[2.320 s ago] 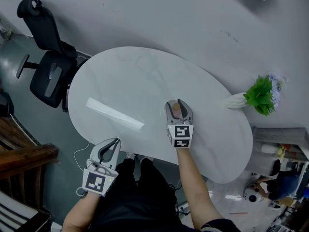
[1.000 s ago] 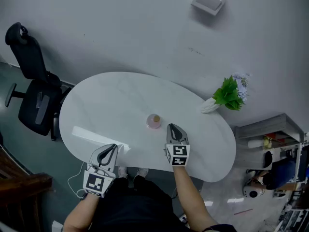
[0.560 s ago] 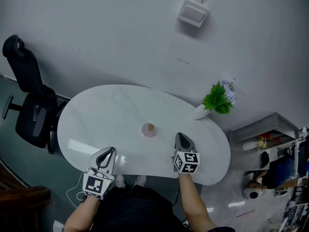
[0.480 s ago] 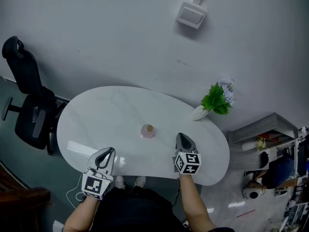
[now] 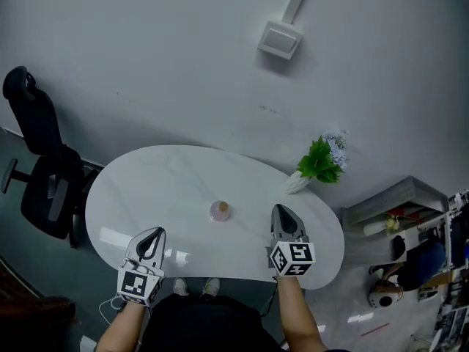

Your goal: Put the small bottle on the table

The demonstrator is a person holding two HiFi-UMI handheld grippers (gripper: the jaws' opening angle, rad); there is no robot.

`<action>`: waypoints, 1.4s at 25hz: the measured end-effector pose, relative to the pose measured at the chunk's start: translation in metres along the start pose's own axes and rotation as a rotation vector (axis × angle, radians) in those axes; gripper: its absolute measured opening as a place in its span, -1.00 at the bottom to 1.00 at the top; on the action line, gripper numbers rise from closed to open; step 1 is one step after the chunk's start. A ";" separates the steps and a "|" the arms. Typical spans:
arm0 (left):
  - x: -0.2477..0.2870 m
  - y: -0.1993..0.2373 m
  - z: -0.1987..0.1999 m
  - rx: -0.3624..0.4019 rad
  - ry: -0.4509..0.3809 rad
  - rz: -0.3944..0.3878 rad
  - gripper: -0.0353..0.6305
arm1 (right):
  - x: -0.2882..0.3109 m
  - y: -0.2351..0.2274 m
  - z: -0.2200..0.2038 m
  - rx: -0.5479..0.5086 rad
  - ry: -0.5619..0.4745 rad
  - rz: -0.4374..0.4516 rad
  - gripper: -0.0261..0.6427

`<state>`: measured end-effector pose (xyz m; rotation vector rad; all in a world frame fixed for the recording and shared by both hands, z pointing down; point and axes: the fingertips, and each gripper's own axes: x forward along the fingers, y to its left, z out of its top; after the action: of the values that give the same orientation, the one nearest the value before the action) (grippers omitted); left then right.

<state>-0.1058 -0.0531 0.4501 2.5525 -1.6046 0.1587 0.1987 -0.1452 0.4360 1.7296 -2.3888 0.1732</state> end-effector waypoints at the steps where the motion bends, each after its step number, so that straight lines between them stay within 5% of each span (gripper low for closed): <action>1: 0.000 0.003 0.001 0.006 -0.005 0.003 -0.85 | -0.001 0.002 0.007 -0.008 -0.011 0.007 -0.90; 13: 0.012 0.020 0.025 0.004 -0.054 0.021 -0.85 | -0.046 0.017 0.068 -0.048 -0.156 0.016 -0.90; 35: 0.008 0.015 0.033 0.018 -0.053 0.034 -0.85 | -0.081 0.009 0.055 -0.034 -0.161 -0.041 -0.90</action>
<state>-0.1153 -0.0722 0.4200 2.5646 -1.6727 0.1102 0.2100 -0.0789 0.3644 1.8402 -2.4480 -0.0125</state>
